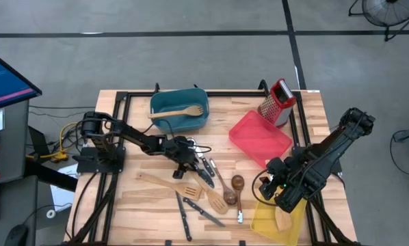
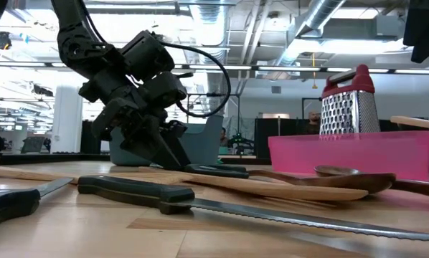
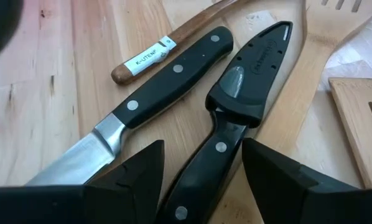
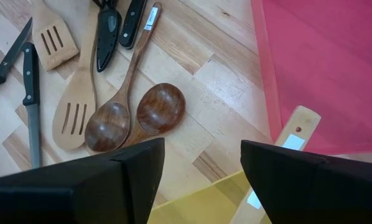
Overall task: Pick & Place Kitchen Items
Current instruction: Put the black kitchen knife into the red bin
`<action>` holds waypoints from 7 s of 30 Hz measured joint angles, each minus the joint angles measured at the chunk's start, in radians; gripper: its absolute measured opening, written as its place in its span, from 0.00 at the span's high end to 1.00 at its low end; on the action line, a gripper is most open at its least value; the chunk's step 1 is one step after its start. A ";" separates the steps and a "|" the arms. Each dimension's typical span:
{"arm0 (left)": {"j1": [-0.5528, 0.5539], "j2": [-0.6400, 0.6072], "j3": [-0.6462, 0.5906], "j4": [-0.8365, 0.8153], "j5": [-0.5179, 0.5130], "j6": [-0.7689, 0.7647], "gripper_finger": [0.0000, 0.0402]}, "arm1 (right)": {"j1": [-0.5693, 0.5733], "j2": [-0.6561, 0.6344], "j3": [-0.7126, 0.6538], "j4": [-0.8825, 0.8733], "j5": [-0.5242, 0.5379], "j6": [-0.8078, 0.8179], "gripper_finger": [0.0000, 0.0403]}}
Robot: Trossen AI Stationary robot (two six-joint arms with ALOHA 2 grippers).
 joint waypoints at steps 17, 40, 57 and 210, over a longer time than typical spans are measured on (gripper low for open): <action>0.002 0.006 -0.003 -0.016 -0.006 -0.047 0.82 | 0.000 0.000 0.000 0.011 0.000 0.000 0.45; 0.002 -0.336 -0.007 -0.021 -0.067 -0.157 0.84 | 0.000 0.000 0.000 0.018 0.000 -0.016 0.45; 0.000 -0.896 -0.005 0.042 0.027 -0.310 0.83 | 0.000 0.000 0.000 0.022 0.001 -0.016 0.45; -0.015 -0.426 -0.004 0.521 -0.533 -0.204 0.84 | -0.759 0.142 0.000 1.556 0.078 -1.392 0.95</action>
